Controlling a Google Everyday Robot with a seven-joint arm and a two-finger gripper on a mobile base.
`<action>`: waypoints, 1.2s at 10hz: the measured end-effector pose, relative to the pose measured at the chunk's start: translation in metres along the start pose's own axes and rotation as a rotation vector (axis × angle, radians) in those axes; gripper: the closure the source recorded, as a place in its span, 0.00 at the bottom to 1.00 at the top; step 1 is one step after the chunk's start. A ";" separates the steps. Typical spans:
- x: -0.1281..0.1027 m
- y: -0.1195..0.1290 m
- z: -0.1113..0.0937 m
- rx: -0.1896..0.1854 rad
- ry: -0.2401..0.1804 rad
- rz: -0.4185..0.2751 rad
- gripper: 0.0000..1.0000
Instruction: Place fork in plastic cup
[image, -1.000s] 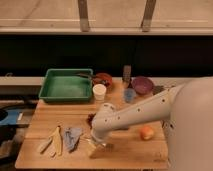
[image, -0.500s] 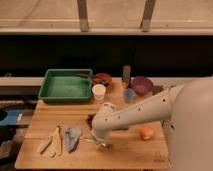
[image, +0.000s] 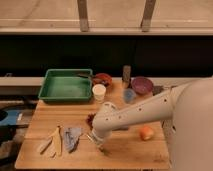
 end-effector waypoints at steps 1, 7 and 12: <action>0.002 -0.002 -0.001 0.003 0.000 0.000 1.00; 0.003 0.000 -0.002 0.016 -0.005 -0.004 1.00; 0.005 0.001 -0.001 0.020 -0.014 0.001 1.00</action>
